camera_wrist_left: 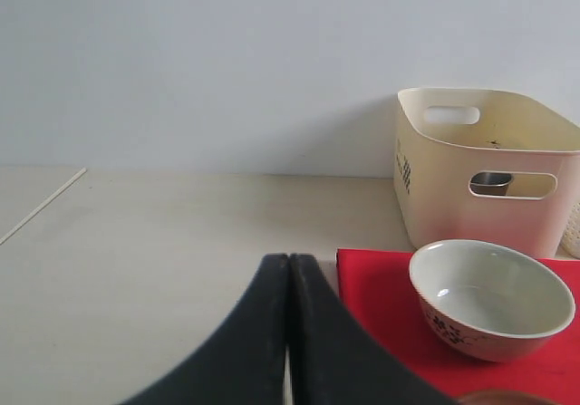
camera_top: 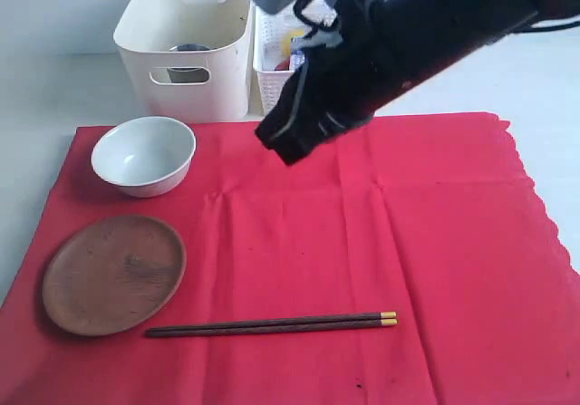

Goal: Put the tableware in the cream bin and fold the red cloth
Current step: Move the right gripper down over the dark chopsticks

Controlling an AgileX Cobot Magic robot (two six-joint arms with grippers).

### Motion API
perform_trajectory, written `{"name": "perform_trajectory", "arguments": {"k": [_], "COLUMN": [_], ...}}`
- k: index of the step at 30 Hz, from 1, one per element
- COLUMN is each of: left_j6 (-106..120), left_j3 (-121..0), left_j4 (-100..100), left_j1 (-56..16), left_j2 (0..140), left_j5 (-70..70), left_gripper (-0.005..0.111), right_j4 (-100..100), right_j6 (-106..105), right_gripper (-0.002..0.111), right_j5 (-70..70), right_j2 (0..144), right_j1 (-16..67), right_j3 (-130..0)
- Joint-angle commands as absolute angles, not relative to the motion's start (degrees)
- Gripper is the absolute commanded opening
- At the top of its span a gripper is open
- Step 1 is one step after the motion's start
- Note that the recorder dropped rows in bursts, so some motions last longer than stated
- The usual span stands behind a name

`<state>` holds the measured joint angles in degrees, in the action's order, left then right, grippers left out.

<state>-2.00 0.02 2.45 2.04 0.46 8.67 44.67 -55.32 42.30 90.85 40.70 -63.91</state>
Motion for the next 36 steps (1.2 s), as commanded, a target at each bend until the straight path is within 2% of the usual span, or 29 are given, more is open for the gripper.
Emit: {"name": "perform_trajectory", "arguments": {"k": [1, 8, 16, 18, 21, 25, 27, 29, 36], "left_j6": [-2.0, -2.0, -2.0, -2.0, -2.0, -2.0, -2.0, -2.0, -2.0], "left_j3": [0.0, 0.0, 0.0, 0.0, 0.0, 0.0, 0.0, 0.0, 0.0], "left_j4": [2.1, 2.1, 2.1, 2.1, 2.1, 2.1, 2.1, 2.1, 2.1], "left_j1": [2.2, 2.2, 2.2, 2.2, 2.2, 2.2, 2.2, 2.2, 2.2], "left_j2": [0.3, 0.3, 0.3, 0.3, 0.3, 0.3, 0.3, 0.3, 0.3], "left_j5": [8.5, 8.5, 8.5, 8.5, 8.5, 8.5, 8.5, 8.5, 8.5], "left_gripper": [0.000, 0.000, 0.000, 0.000, 0.000, 0.000, 0.000, 0.000, 0.000], "right_j4": [45.5, 44.6, 43.6, 42.8, 42.9, 42.9, 41.5, 38.7, 38.1], "right_j6": [-58.9, -62.6, -64.0, -64.1, -64.1, -64.1, -64.5, -64.5, -64.2], "right_gripper": [0.000, 0.000, 0.002, 0.008, 0.026, 0.059, 0.070, 0.073, 0.073], "right_j5": [35.1, 27.4, 25.2, 23.3, 19.7, 17.1, 16.9, 16.8, 11.2], "right_j2": [87.4, 86.8, 88.1, 89.9, 93.6, 97.9, 99.4, 100.4, 102.9], "right_j1": [45.8, 55.4, 62.3, 63.3, 64.0, 64.0, 64.0, 64.0, 64.0], "right_j3": [-55.9, -47.1, -45.0, -45.0, -45.0, -45.1, -45.1, -45.1, -45.1]}}
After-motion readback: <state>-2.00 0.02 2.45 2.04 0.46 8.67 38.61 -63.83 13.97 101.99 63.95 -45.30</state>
